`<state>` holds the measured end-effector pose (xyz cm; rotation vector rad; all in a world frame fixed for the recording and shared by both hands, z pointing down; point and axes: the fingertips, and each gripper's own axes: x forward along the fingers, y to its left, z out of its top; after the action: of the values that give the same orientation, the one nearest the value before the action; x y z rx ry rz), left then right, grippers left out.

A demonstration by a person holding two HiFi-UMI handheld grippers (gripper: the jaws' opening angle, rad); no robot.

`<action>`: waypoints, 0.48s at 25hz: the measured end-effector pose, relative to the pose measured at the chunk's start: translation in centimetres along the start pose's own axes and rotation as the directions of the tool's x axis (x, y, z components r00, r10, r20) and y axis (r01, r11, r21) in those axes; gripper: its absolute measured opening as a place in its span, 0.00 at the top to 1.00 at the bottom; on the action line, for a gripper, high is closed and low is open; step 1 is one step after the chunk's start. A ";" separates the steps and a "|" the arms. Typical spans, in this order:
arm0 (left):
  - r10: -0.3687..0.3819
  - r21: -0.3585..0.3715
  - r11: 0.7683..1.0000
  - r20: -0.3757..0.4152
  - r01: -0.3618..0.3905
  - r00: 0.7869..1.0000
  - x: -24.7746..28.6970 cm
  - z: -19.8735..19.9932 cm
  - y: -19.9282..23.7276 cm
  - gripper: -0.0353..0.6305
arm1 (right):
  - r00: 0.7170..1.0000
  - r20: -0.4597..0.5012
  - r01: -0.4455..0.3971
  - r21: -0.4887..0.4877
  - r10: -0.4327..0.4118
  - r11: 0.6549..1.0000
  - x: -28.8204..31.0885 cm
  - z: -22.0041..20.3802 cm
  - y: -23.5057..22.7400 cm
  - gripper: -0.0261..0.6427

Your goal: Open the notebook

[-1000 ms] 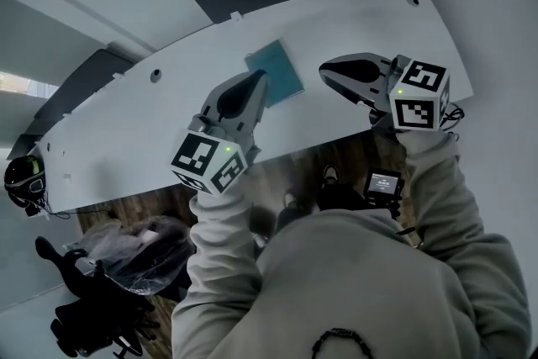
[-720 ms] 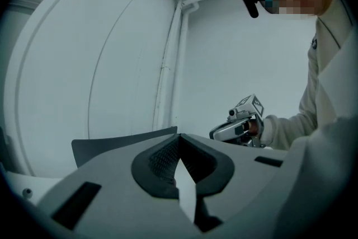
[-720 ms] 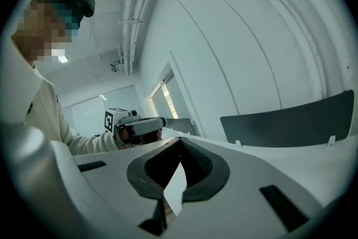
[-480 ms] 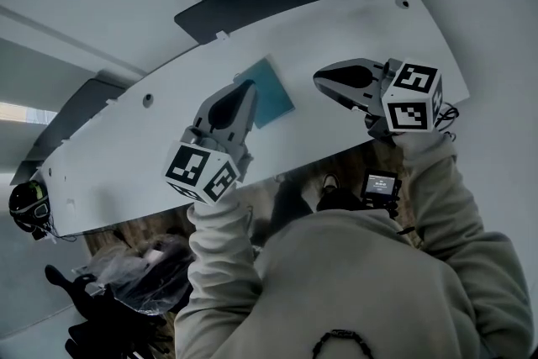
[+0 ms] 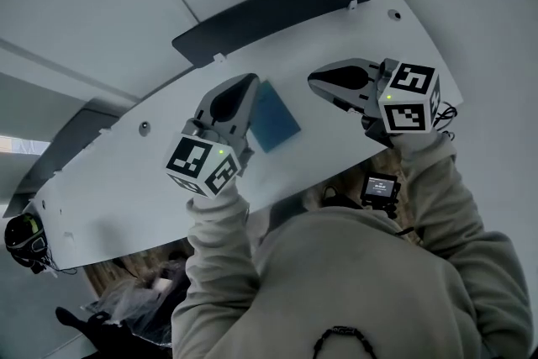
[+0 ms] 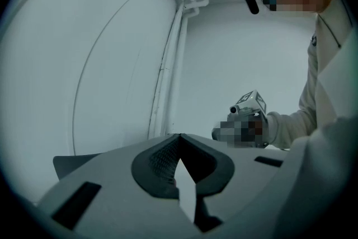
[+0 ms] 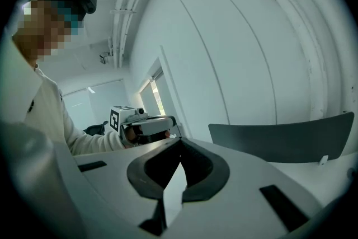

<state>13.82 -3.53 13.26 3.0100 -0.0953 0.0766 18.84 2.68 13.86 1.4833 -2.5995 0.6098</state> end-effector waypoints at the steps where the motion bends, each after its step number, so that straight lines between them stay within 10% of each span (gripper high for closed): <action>1: -0.004 -0.002 1.000 0.002 0.004 1.000 -0.2 0.0 0.8 0.94 | 1.000 -0.008 0.005 -0.002 -0.005 1.000 0.8 0.2 -0.2 0.93; 12: -0.044 -0.049 0.998 -0.036 0.042 0.998 -1.8 -2.4 6.5 0.94 | 0.999 -0.034 0.018 -0.010 -0.019 1.000 8.4 2.0 -1.2 0.93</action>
<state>11.52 -9.59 16.38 2.9594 -0.0286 0.1247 15.69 -5.40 14.61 1.4791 -2.5565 0.6141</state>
